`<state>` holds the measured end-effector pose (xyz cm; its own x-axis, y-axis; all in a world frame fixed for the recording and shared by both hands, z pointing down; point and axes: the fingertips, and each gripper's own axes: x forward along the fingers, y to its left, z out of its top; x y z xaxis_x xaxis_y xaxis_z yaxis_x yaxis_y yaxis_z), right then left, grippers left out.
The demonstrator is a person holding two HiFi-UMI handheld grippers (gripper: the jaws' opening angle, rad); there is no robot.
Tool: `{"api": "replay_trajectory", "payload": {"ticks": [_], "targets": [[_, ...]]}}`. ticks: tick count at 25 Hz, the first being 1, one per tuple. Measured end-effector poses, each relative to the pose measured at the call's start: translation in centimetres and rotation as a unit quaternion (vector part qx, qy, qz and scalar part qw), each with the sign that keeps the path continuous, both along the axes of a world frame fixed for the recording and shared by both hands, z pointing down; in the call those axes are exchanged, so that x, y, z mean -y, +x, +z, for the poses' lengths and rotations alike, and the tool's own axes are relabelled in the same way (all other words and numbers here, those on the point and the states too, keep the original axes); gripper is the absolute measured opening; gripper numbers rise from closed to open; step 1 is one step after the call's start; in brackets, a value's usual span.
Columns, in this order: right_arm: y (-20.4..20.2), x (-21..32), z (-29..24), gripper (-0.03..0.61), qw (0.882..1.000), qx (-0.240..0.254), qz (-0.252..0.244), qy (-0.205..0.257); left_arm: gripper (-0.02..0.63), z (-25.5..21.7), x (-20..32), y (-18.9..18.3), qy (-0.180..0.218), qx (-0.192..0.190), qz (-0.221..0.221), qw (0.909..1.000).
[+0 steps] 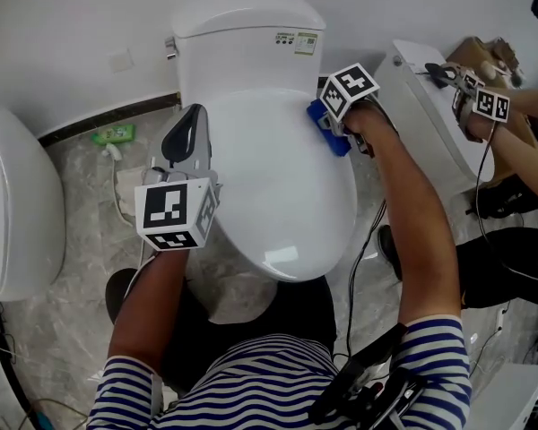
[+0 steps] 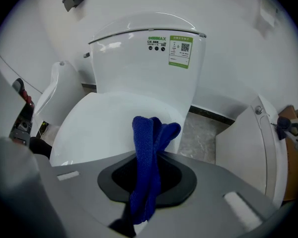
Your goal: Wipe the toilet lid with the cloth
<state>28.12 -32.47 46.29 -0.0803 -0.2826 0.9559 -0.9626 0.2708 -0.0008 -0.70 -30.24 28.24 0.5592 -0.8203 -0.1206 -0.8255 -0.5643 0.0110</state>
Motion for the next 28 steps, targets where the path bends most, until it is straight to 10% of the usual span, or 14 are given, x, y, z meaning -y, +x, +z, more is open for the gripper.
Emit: {"api": "replay_trajectory", "payload": {"ticks": [28], "targets": [[-25.0, 0.1, -0.7, 0.060, 0.982, 0.073, -0.177, -0.003, 0.005, -2.2, -1.7, -6.8, 0.026, -0.015, -0.032, 0.9990]]}}
